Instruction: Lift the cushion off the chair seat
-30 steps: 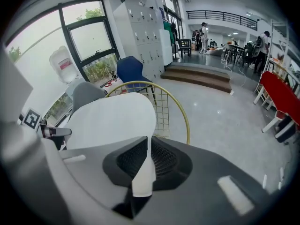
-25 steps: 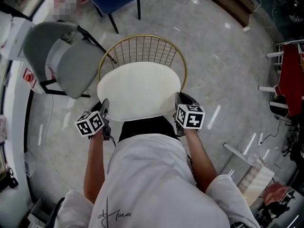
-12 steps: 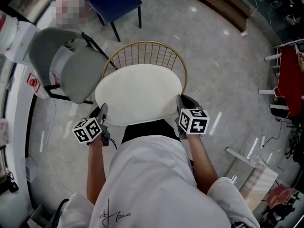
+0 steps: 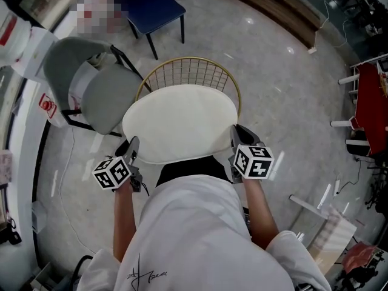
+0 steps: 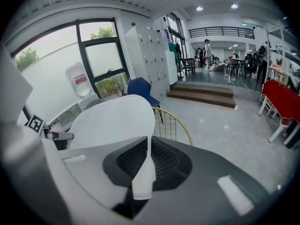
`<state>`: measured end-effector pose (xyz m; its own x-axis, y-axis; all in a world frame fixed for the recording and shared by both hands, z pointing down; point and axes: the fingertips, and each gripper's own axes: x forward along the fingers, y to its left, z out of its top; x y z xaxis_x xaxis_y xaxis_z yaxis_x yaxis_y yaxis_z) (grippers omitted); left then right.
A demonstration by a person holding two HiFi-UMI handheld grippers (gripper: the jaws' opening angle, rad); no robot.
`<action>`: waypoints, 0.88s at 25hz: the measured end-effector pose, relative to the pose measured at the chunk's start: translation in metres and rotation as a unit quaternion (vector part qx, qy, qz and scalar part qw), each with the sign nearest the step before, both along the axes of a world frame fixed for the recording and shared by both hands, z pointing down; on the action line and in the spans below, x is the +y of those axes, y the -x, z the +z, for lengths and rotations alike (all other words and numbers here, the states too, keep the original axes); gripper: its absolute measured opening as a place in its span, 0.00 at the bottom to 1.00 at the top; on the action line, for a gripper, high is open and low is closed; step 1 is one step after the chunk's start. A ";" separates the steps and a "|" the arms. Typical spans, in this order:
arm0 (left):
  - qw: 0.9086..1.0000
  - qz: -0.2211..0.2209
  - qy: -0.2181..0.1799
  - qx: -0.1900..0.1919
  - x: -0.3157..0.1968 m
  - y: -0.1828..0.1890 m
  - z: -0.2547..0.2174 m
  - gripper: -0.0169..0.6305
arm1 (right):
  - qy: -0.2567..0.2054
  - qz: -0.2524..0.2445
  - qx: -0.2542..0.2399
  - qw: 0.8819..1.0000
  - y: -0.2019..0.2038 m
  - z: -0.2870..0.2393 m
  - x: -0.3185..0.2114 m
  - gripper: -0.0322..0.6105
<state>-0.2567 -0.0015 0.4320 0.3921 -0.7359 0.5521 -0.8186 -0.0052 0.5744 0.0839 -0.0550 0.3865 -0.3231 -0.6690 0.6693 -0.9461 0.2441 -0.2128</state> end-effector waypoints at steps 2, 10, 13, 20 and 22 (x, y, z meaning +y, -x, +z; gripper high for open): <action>1.000 -0.001 -0.004 0.001 0.002 0.002 -0.005 0.17 | -0.006 -0.001 -0.003 1.000 0.002 -0.007 0.000 0.10; 1.000 -0.006 -0.031 0.001 0.005 0.004 -0.034 0.17 | -0.031 -0.015 -0.009 0.999 0.003 -0.036 0.002 0.10; 0.999 -0.008 -0.039 -0.002 0.003 0.008 -0.043 0.17 | -0.035 -0.018 -0.014 0.999 0.007 -0.043 0.000 0.10; 0.998 -0.008 -0.062 -0.001 0.000 0.008 -0.066 0.17 | -0.057 -0.024 -0.020 0.998 0.008 -0.068 -0.006 0.10; 0.998 -0.008 -0.065 -0.001 0.000 0.009 -0.070 0.17 | -0.061 -0.026 -0.021 0.998 0.009 -0.072 -0.006 0.10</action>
<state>-0.2653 -0.0013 0.3624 0.3777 -0.8081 0.4521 -0.8208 -0.0663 0.5674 0.0749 -0.0606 0.3146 -0.3850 -0.7261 0.5697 -0.9226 0.3182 -0.2180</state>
